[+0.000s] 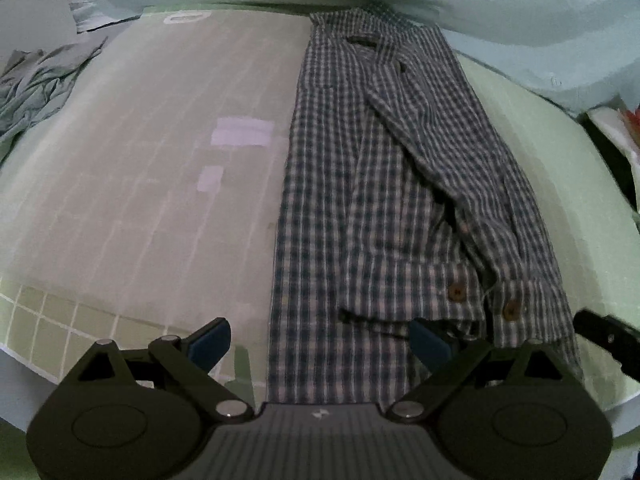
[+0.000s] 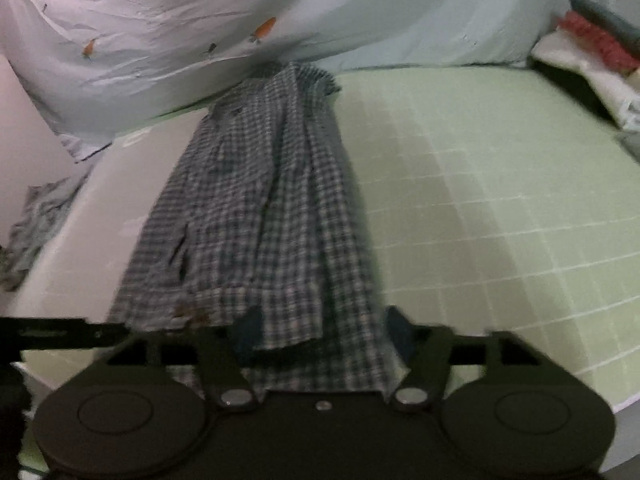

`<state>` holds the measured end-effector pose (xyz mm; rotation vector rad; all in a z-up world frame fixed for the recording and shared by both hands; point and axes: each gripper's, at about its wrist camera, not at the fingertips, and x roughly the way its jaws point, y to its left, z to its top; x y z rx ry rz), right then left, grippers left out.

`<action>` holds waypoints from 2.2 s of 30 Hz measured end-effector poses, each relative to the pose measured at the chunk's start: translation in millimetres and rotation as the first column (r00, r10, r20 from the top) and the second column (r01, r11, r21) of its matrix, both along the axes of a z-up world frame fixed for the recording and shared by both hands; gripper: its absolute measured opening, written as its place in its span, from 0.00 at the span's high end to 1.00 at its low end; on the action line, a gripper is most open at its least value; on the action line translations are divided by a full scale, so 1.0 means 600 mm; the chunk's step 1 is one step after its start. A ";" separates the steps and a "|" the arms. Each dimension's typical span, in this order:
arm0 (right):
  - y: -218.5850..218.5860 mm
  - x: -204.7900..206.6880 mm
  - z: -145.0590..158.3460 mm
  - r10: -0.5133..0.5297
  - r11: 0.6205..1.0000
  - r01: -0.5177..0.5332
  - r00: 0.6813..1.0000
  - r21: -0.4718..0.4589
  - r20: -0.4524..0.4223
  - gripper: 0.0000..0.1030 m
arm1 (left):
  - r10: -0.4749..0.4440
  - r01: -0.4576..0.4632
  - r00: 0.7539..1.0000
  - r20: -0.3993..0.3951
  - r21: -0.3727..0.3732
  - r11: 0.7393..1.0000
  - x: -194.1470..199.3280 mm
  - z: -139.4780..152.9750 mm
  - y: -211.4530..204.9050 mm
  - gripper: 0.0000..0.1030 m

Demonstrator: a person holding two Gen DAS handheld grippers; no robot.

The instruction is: Fold clothes

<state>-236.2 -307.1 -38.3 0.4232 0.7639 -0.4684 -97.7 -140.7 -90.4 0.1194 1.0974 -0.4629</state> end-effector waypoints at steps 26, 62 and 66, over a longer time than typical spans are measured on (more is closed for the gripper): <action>0.023 0.029 -0.082 0.055 0.998 -0.060 0.959 -0.010 -0.278 0.00 | -0.100 0.104 0.993 -0.061 0.061 0.993 -0.078 -0.029 -0.016 0.17; -0.134 0.139 0.086 0.060 0.962 -0.103 0.983 0.254 0.172 0.93 | 0.020 0.002 0.998 0.060 -0.356 0.935 0.102 0.167 -0.040 0.93; -0.159 0.197 0.060 0.038 0.960 -0.078 0.988 0.269 0.150 0.92 | 0.055 -0.043 0.998 0.024 -0.354 0.934 0.164 0.137 -0.059 0.93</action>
